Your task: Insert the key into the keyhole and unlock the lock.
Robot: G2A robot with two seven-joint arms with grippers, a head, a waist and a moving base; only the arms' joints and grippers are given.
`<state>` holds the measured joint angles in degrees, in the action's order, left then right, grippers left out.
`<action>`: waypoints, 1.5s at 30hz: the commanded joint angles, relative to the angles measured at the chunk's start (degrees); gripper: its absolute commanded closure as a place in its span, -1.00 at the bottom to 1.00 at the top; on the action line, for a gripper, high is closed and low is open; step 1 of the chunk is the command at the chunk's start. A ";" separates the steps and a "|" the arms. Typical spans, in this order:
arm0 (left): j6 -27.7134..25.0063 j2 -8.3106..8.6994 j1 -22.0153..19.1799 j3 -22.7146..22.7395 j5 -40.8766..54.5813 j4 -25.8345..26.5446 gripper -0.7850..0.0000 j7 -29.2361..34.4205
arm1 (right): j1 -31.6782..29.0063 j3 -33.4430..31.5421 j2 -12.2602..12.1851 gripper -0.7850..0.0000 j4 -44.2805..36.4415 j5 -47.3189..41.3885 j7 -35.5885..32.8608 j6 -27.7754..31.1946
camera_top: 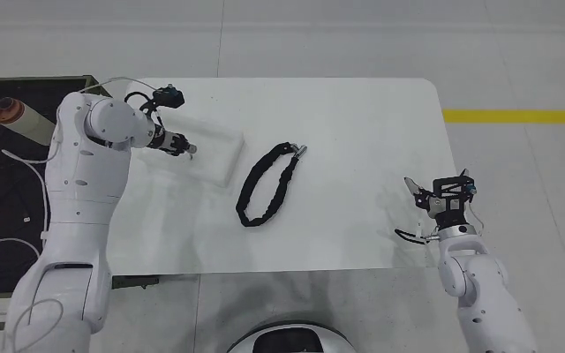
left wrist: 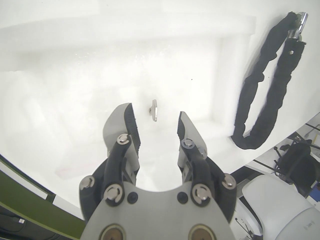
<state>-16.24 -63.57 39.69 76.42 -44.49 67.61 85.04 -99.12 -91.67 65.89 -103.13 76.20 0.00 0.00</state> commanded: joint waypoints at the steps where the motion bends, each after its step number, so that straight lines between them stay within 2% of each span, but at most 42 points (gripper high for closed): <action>1: -0.03 -0.09 -0.63 -0.90 0.13 -1.02 0.29 -0.50 | 0.00 0.00 0.00 -1.00 0.00 0.00 0.00 0.00; 6: 0.03 -0.17 -1.79 -2.16 0.65 -2.93 0.33 -1.27 | 0.00 0.00 0.00 -1.00 0.00 0.00 0.00 0.00; 8: -0.07 -0.13 -2.13 -2.41 0.77 -3.56 0.41 -1.59 | 0.00 0.00 0.00 -1.00 0.00 0.00 0.00 0.00; 10: -0.12 -0.09 -2.41 -2.59 1.06 -4.11 0.60 -1.79 | 0.00 0.00 0.00 -1.00 0.00 0.00 0.00 0.00; 12: -0.19 -0.06 -2.65 -2.78 1.47 -4.56 0.62 -1.89 | 0.00 0.00 0.00 -1.00 0.00 0.00 0.00 0.00; 13: -0.19 -0.04 -2.78 -2.90 1.51 -4.74 0.88 -1.94 | 0.00 0.00 0.00 -1.00 0.00 0.00 0.00 0.00; 14: -0.24 -0.02 -2.88 -3.07 1.53 -4.85 1.00 -1.95 | 0.00 0.00 0.00 -1.00 0.00 0.00 0.00 0.00; 19: 0.23 0.20 -2.97 -3.24 1.59 -4.02 1.00 -2.27 | 0.00 0.00 0.00 -1.00 0.00 0.00 0.00 0.00; 24: 1.98 1.09 -1.11 -0.78 2.39 1.22 1.00 -1.14 | 0.00 0.00 0.00 -1.00 0.00 0.00 0.00 0.00; 25: 3.74 1.36 -0.49 0.86 2.31 3.12 1.00 -3.55 | 0.00 0.00 0.00 -1.00 0.00 0.00 0.00 0.00; 28: 4.79 2.22 2.63 3.20 1.51 9.57 1.00 -2.40 | 0.00 0.00 0.00 -1.00 0.00 0.00 0.00 0.00; 32: 3.79 3.34 6.98 7.15 -0.14 18.54 1.00 -5.08 | 0.00 0.00 0.00 -1.00 0.00 0.00 0.00 0.00; 35: 6.32 3.66 9.87 11.50 6.94 21.72 1.00 -7.46 | 0.00 0.00 0.00 -1.00 0.00 0.00 0.00 0.00; 38: 6.92 3.70 12.68 16.95 20.43 20.90 1.00 -12.32 | 0.00 0.00 0.00 -1.00 0.00 0.00 0.00 0.00; 42: 3.87 3.43 14.26 21.00 40.32 12.18 1.00 -15.88 | 0.00 0.00 0.00 -1.00 0.00 0.00 0.00 0.00; 45: 1.98 3.18 12.62 21.19 52.37 3.22 1.00 -14.49 | 0.00 0.00 0.00 -1.00 0.00 0.00 0.00 0.00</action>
<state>-13.61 -60.29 53.12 97.76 1.02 75.37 69.74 -99.12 -91.67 65.89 -103.13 76.20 0.00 0.00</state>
